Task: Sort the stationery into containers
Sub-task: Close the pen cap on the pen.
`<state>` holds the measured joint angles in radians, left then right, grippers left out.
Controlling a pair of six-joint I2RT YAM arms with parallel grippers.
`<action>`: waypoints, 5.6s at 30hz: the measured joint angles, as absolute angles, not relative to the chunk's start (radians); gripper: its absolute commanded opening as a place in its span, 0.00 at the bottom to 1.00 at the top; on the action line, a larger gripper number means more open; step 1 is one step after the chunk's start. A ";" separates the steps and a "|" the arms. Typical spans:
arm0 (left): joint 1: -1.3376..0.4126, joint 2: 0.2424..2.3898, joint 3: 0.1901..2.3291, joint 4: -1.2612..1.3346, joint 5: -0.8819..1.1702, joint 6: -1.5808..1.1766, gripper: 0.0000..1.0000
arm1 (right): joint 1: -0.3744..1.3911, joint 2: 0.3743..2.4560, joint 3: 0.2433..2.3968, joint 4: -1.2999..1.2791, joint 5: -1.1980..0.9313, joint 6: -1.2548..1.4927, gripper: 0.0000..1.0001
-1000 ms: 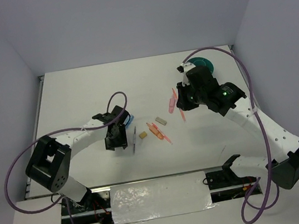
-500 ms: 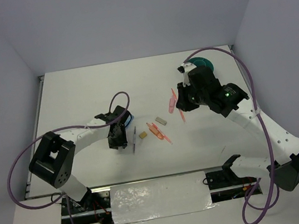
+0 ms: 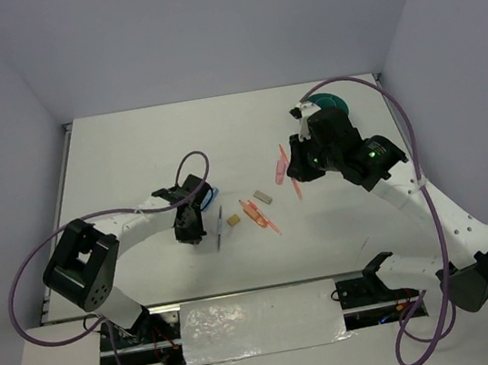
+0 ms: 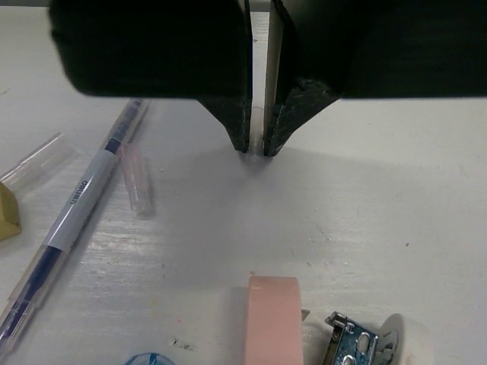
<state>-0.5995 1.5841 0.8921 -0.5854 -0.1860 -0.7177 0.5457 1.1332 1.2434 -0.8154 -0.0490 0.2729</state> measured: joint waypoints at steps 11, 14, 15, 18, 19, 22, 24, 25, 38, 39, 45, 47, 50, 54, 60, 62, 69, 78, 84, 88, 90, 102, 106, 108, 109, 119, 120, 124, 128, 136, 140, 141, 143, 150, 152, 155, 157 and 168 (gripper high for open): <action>-0.589 1.400 1.187 -0.754 -0.181 -0.740 0.00 | 0.541 1.070 1.313 -0.784 -0.150 0.343 0.00; -0.563 1.298 1.313 -0.696 -0.132 -0.740 0.00 | 0.539 1.044 1.314 -0.730 -0.223 0.377 0.00; -0.551 1.261 1.337 -0.667 -0.108 -0.741 0.00 | 0.538 1.034 1.306 -0.696 -0.259 0.397 0.00; -0.513 1.154 1.349 -0.546 -0.010 -0.764 0.00 | 0.538 0.998 1.237 -0.562 -0.379 0.462 0.00; -0.504 1.122 1.337 -0.486 0.028 -0.773 0.00 | 0.538 0.984 1.202 -0.506 -0.424 0.496 0.00; -0.496 1.060 1.282 -0.307 0.135 -0.820 0.00 | 0.538 0.958 1.111 -0.352 -0.531 0.598 0.00; -0.494 1.034 1.226 -0.170 0.198 -0.870 0.00 | 0.539 0.955 1.057 -0.241 -0.598 0.673 0.00; -0.494 1.025 1.198 -0.107 0.220 -0.888 0.00 | 0.540 0.958 1.040 -0.197 -0.623 0.702 0.00; -0.493 1.088 1.159 0.183 0.398 -1.036 0.00 | 0.567 1.025 1.030 -0.009 -0.808 0.784 0.00; -0.493 1.093 1.159 0.198 0.407 -1.046 0.00 | 0.574 1.036 1.038 -0.023 -0.812 0.770 0.00; -0.489 1.131 1.171 0.222 0.453 -1.051 0.00 | 0.585 1.048 1.061 -0.145 -0.813 0.684 0.00; -0.486 1.134 1.171 0.226 0.464 -1.050 0.00 | 0.586 1.053 1.066 -0.166 -0.813 0.664 0.00; -0.482 1.135 1.172 0.237 0.478 -1.050 0.00 | 0.586 1.061 1.077 -0.196 -0.808 0.641 0.00; -0.478 1.136 1.172 0.240 0.488 -1.047 0.00 | 0.587 1.069 1.092 -0.212 -0.794 0.618 0.00; -0.474 1.136 1.171 0.240 0.503 -1.047 0.00 | 0.587 1.083 1.132 -0.226 -0.762 0.582 0.00; -0.473 1.136 1.168 0.240 0.504 -1.047 0.00 | 0.587 1.095 1.148 -0.228 -0.756 0.572 0.00; -0.471 1.138 1.164 0.235 0.505 -1.034 0.00 | 0.587 1.118 1.178 -0.233 -0.746 0.551 0.00; -0.461 1.144 1.159 0.232 0.506 -1.020 0.00 | 0.577 1.120 1.186 -0.234 -0.729 0.537 0.00; -0.456 1.159 1.158 0.227 0.514 -1.020 0.00 | 0.565 1.127 1.199 -0.237 -0.729 0.533 0.00; -0.455 1.160 1.156 0.234 0.525 -1.021 0.00 | 0.557 1.135 1.203 -0.239 -0.730 0.533 0.00; -0.455 1.161 1.155 0.239 0.527 -1.022 0.00 | 0.553 1.138 1.205 -0.240 -0.731 0.534 0.00; -0.447 1.163 1.149 0.258 0.524 -1.026 0.00 | 0.535 1.166 1.229 -0.233 -0.764 0.562 0.00; -0.446 1.163 1.137 0.264 0.529 -1.031 0.00 | 0.533 1.202 1.267 -0.223 -0.769 0.579 0.00; -0.447 1.163 1.136 0.267 0.529 -1.031 0.00 | 0.532 1.219 1.286 -0.225 -0.772 0.580 0.00; -0.445 1.163 1.136 0.268 0.528 -1.030 0.00 | 0.532 1.227 1.296 -0.226 -0.773 0.580 0.00; -0.435 1.163 1.149 0.278 0.542 -0.981 0.50 | 0.532 1.263 1.354 -0.230 -0.778 0.509 0.00; -0.438 1.163 1.159 0.252 0.558 -0.965 0.54 | 0.532 1.263 1.354 -0.207 -0.777 0.497 0.00; -0.449 1.168 1.222 0.167 0.596 -0.912 0.56 | 0.532 1.257 1.354 -0.160 -0.776 0.467 0.00; -0.449 1.172 1.266 0.154 0.615 -0.879 0.41 | 0.534 1.257 1.355 -0.140 -0.781 0.451 0.00; -0.448 1.188 1.264 0.162 0.654 -0.871 0.51 | 0.539 1.253 1.358 -0.142 -0.771 0.448 0.00; -0.448 1.190 1.254 0.160 0.660 -0.870 0.42 | 0.539 1.253 1.365 -0.138 -0.775 0.450 0.00; -0.448 1.190 1.253 0.158 0.661 -0.869 0.41 | 0.539 1.253 1.367 -0.134 -0.777 0.451 0.00; -0.448 1.192 1.253 0.157 0.660 -0.868 0.40 | 0.539 1.253 1.369 -0.125 -0.787 0.456 0.00; -0.449 1.198 1.253 0.164 0.670 -0.867 0.12 | 0.541 1.282 1.389 -0.123 -0.819 0.467 0.00; -0.446 1.205 1.255 0.173 0.683 -0.869 0.02 | 0.541 1.291 1.394 -0.122 -0.821 0.470 0.01; -0.442 1.217 1.255 0.198 0.707 -0.877 0.00 | 0.538 1.295 1.395 -0.118 -0.829 0.483 0.17; -0.439 1.221 1.255 0.213 0.714 -0.893 0.00 | 0.536 1.299 1.395 -0.103 -0.836 0.504 0.23; -0.441 1.223 1.287 0.218 0.710 -0.892 0.00 | 0.561 1.346 1.408 -0.043 -0.895 0.555 0.33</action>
